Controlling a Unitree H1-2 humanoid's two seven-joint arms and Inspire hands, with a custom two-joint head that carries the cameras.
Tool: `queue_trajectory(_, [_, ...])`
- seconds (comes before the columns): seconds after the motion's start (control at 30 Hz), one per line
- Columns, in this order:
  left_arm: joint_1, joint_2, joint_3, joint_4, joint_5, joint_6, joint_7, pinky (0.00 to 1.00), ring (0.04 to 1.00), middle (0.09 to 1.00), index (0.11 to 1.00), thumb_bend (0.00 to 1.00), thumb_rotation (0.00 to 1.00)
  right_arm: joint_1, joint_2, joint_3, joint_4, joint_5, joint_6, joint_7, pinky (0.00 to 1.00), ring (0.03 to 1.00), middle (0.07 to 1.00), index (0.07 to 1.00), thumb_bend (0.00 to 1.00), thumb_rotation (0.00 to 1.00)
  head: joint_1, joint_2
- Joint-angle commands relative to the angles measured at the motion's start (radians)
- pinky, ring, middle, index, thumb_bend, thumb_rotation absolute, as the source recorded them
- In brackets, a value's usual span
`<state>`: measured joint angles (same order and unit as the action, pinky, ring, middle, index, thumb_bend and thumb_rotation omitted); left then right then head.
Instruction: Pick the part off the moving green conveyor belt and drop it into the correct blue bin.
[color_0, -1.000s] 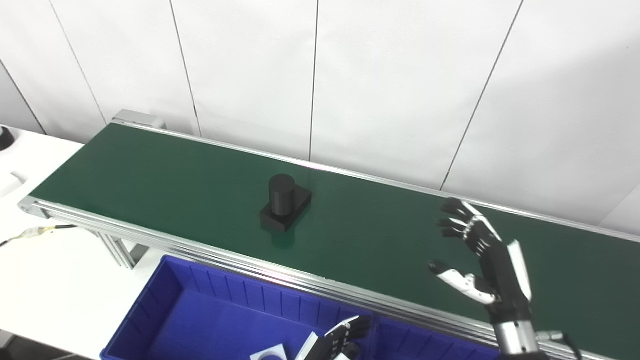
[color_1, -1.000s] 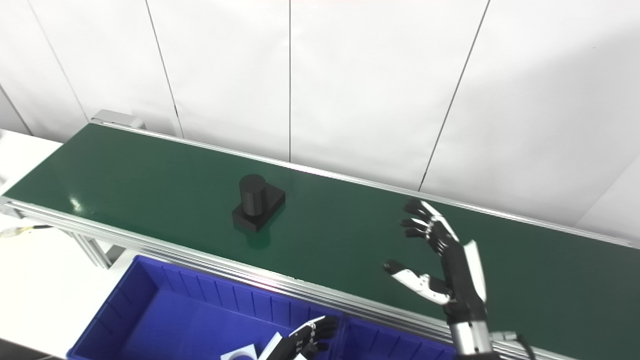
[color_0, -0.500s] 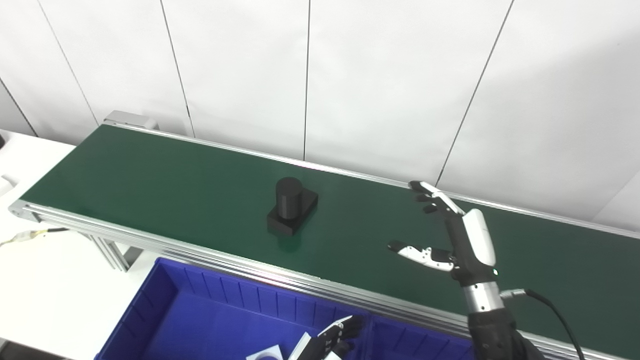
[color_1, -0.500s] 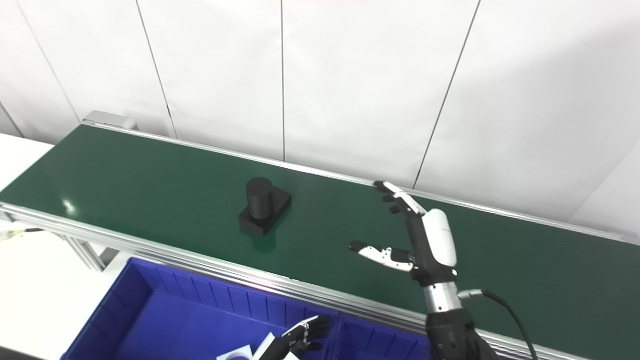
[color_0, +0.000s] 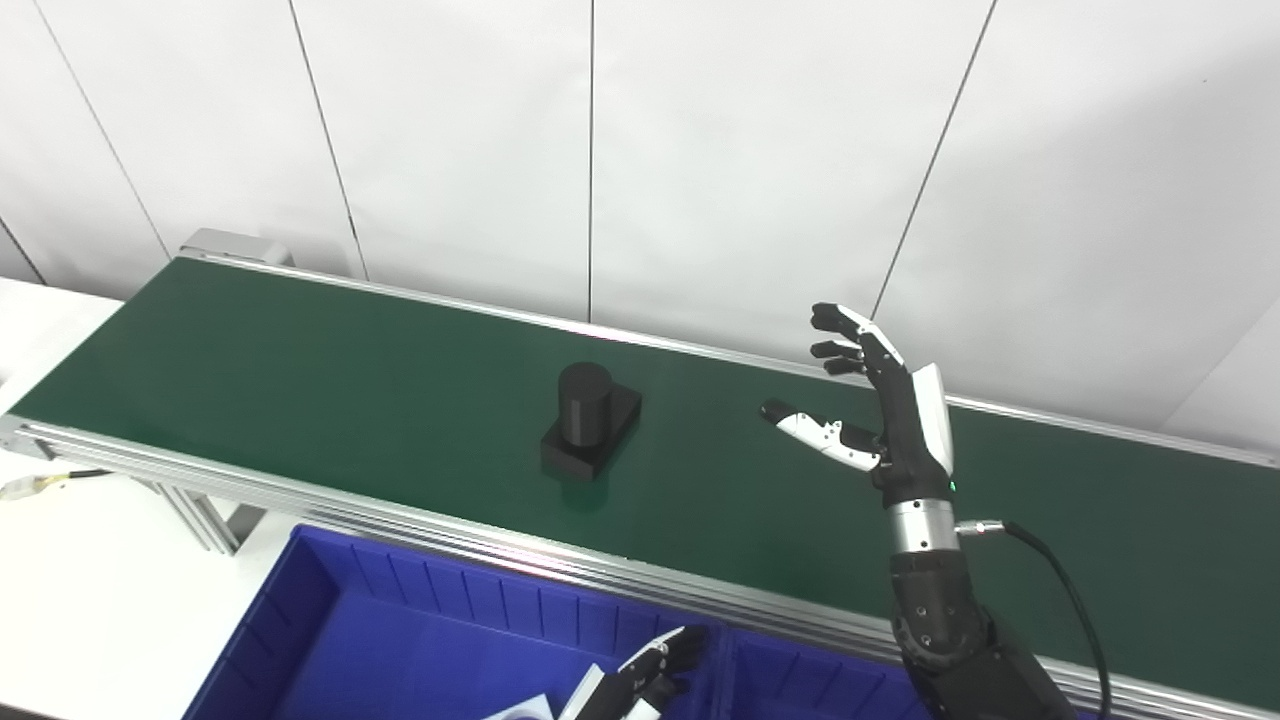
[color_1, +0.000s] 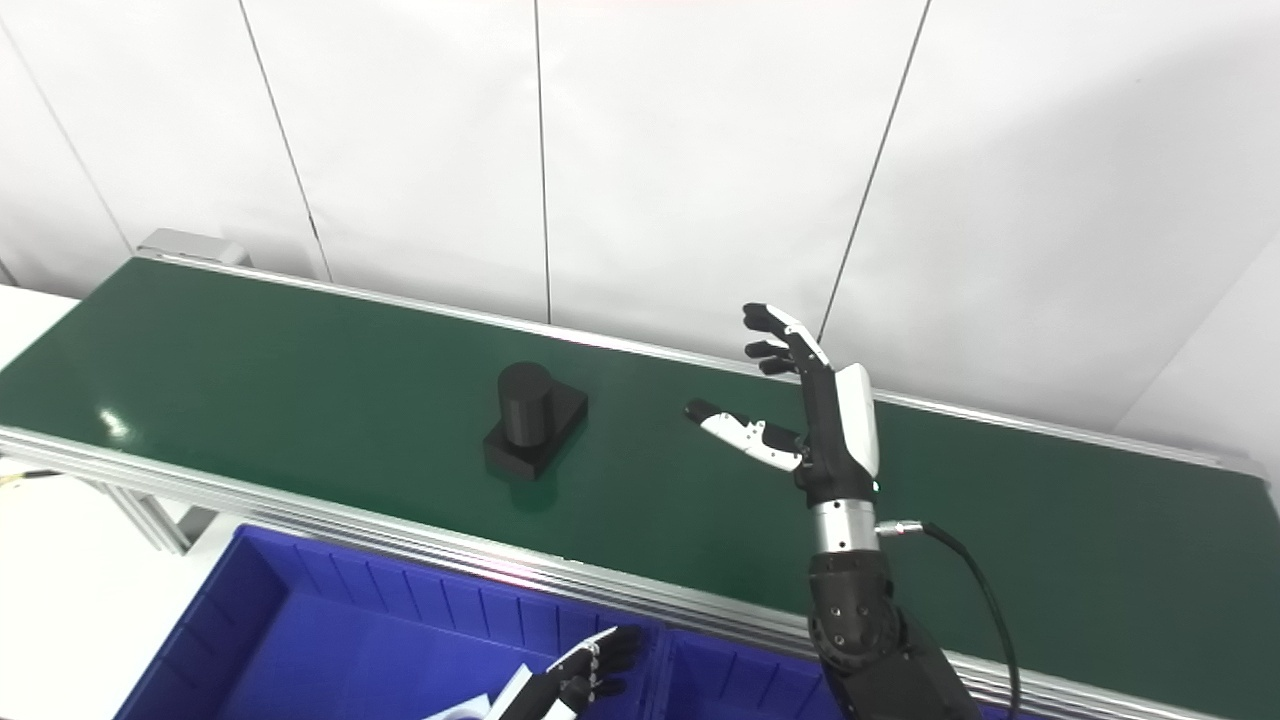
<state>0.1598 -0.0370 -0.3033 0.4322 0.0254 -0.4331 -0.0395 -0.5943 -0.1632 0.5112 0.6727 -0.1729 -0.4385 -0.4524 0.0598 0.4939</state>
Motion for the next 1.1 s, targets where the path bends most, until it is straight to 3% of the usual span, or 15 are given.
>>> queue_trajectory(0.0, [-0.010,-0.008,-0.002,-0.025,-0.002,-0.037,-0.009,0.88,0.909,0.906,0.884,0.75,0.99,-0.050,0.003,-0.024,-0.004,-0.002,-0.031,0.021,0.61,0.688,0.779,0.792,0.74,0.38,0.000,0.002])
queue_trajectory(0.4, [-0.006,-0.006,0.017,-0.032,-0.017,-0.037,-0.040,0.90,0.912,0.908,0.888,0.74,0.99,-0.075,0.038,-0.060,0.076,-0.042,-0.031,0.067,0.59,0.685,0.798,0.797,0.74,0.36,-0.038,0.002])
queue_trajectory(0.57, [-0.011,-0.005,0.024,-0.024,-0.015,-0.037,-0.041,0.89,0.911,0.908,0.892,0.75,0.99,-0.102,0.050,-0.081,0.126,-0.055,-0.031,0.129,0.59,0.678,0.791,0.809,0.78,0.44,-0.044,-0.001])
queue_trajectory(0.7, [-0.006,-0.004,0.023,-0.031,-0.011,-0.037,-0.039,0.90,0.915,0.910,0.893,0.75,1.00,-0.129,0.056,-0.081,0.172,-0.096,-0.031,0.161,0.66,0.659,0.747,0.802,0.81,0.46,-0.049,0.000])
queue_trajectory(0.83, [-0.006,-0.001,0.021,-0.032,-0.008,-0.037,-0.036,0.91,0.920,0.914,0.896,0.76,1.00,-0.157,0.063,-0.060,0.223,-0.137,-0.031,0.158,0.57,0.655,0.762,0.794,0.81,0.45,-0.049,-0.003])
queue_trajectory(1.07, [-0.006,0.000,0.014,-0.030,0.004,-0.037,-0.018,0.91,0.919,0.911,0.894,0.79,1.00,-0.183,0.081,-0.041,0.293,-0.165,-0.031,0.145,0.55,0.647,0.760,0.800,0.80,0.47,-0.047,-0.005])
